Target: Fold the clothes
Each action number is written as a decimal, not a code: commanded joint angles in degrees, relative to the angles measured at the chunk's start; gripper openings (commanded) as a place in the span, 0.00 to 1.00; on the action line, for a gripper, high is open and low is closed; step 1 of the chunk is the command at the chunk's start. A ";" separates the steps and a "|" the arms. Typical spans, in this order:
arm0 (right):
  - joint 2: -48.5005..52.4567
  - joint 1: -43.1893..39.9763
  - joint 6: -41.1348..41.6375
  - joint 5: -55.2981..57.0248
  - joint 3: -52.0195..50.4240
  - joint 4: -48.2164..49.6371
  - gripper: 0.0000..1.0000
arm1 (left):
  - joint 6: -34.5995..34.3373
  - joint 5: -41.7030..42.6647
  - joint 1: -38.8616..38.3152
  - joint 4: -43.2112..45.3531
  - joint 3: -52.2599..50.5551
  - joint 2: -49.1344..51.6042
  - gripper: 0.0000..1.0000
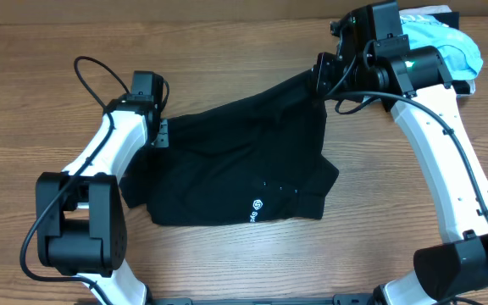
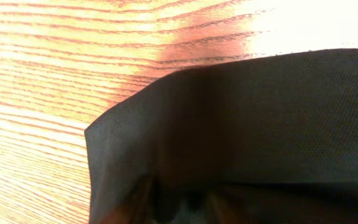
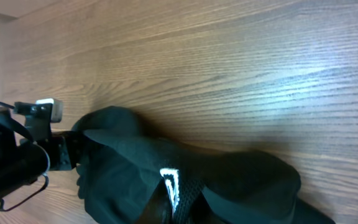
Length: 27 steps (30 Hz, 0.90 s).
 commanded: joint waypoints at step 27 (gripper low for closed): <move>-6.36 -3.50 -3.13 6.43 0.44 -13.16 0.04 | 10.43 2.78 3.21 -32.41 35.76 0.44 0.10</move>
